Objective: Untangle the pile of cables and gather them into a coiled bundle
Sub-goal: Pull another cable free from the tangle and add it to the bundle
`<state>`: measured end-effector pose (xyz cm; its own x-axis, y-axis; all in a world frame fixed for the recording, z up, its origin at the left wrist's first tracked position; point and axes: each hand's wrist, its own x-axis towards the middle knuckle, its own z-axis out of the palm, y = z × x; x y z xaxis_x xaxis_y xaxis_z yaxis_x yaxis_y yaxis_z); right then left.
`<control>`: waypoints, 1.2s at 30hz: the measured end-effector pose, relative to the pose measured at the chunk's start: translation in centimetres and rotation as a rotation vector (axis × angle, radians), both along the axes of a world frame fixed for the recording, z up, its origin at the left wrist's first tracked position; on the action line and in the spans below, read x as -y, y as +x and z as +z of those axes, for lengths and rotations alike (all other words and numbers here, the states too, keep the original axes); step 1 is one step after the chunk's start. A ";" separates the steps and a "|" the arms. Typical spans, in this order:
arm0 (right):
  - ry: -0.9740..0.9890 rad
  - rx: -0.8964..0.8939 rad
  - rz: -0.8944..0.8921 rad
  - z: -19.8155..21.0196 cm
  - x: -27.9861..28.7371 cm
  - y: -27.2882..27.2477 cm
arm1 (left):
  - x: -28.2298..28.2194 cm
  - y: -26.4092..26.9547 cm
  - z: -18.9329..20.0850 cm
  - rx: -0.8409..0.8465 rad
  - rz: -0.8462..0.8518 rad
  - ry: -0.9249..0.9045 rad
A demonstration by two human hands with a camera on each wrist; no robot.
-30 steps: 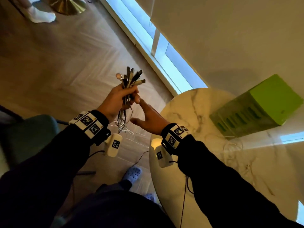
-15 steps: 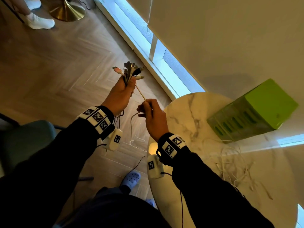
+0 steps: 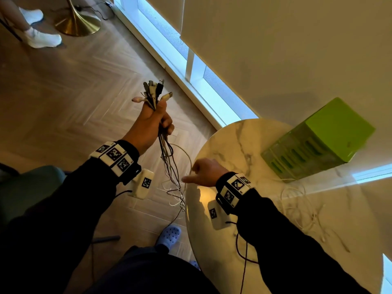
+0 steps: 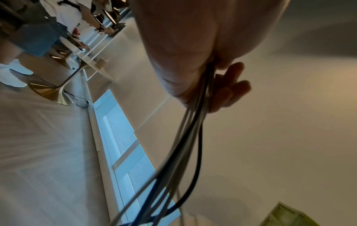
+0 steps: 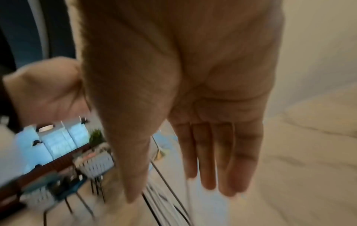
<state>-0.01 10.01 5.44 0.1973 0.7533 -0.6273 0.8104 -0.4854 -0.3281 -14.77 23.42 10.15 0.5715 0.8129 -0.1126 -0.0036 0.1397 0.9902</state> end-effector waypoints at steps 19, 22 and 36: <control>0.566 -0.701 -0.363 6.9 -2.5 -1.9 | 0.8 3.6 4.8 -0.185 -0.509 0.097; 0.568 -0.577 -0.324 7.4 -2.2 -0.6 | 1.6 3.9 4.0 -0.218 -0.556 0.337; 0.792 -1.317 -0.623 13.1 0.3 1.0 | -2.4 5.6 -4.0 -0.548 -0.596 0.655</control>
<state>1.02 9.68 18.51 0.2504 0.9604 -0.1223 -0.4473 0.0027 -0.8944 -9.15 25.86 6.18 0.9044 0.4107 -0.1161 0.3621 -0.5945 0.7180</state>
